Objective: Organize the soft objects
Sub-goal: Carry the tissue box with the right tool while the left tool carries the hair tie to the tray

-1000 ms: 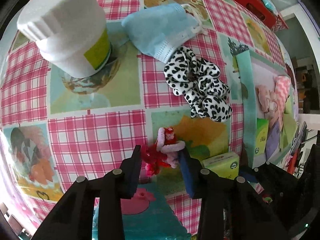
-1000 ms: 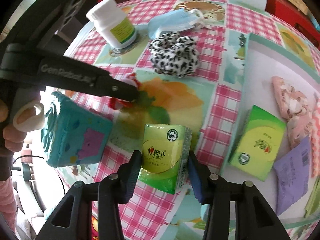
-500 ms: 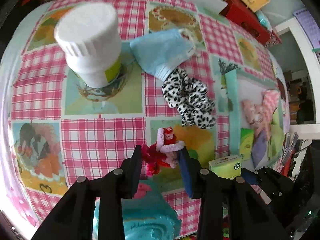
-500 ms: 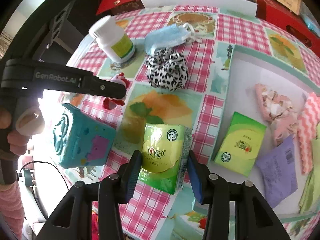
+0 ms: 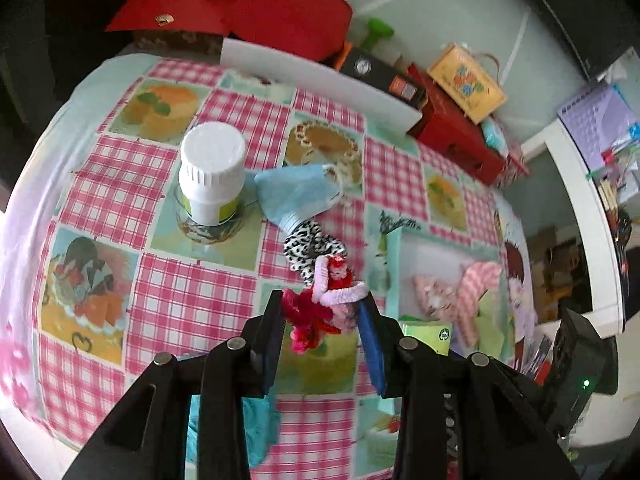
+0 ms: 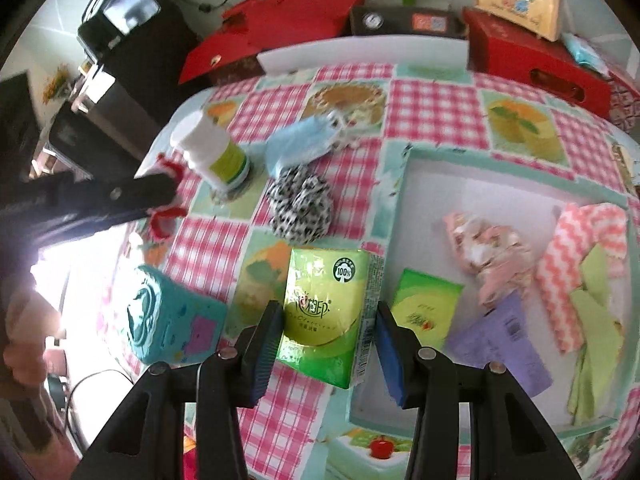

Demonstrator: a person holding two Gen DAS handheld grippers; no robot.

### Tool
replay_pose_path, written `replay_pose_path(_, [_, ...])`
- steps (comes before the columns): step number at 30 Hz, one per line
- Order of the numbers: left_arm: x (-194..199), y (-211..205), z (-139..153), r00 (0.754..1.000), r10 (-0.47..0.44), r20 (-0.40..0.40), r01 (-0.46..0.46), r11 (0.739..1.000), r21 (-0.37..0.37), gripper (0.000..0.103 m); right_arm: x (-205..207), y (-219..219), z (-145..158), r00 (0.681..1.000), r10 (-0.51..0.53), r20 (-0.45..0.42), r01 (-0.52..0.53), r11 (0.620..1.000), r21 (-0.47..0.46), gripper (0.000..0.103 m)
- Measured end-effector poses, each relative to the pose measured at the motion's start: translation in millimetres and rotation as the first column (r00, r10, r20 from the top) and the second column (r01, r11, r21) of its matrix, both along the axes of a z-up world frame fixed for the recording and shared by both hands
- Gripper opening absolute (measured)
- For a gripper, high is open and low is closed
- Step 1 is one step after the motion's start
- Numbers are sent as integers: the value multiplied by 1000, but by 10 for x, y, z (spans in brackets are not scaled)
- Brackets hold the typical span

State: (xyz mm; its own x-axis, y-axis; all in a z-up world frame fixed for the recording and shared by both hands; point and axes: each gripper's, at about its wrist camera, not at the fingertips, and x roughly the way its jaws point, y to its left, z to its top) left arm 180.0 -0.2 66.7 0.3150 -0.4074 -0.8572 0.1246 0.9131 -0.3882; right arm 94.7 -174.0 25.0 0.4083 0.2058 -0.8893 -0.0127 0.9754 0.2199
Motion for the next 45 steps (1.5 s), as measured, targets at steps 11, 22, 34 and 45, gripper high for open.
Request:
replay_pose_path(11, [-163, -522, 158, 998, 33, 54, -33, 999, -6, 37, 55, -508, 119, 987, -137, 82, 132, 989, 63, 48])
replay_pose_path(22, [-158, -1280, 75, 998, -38, 57, 36, 999, 25, 37, 20, -1255, 230, 941, -309, 138, 293, 948, 124, 48])
replay_pose_path(34, [-155, -1809, 62, 993, -69, 91, 62, 995, 79, 37, -156, -1817, 246, 887, -425, 178, 414, 905, 99, 48])
replay_pose_path(45, [-84, -2222, -220, 988, -128, 84, 119, 988, 103, 37, -137, -2096, 82, 861, -485, 155, 478, 875, 81, 48])
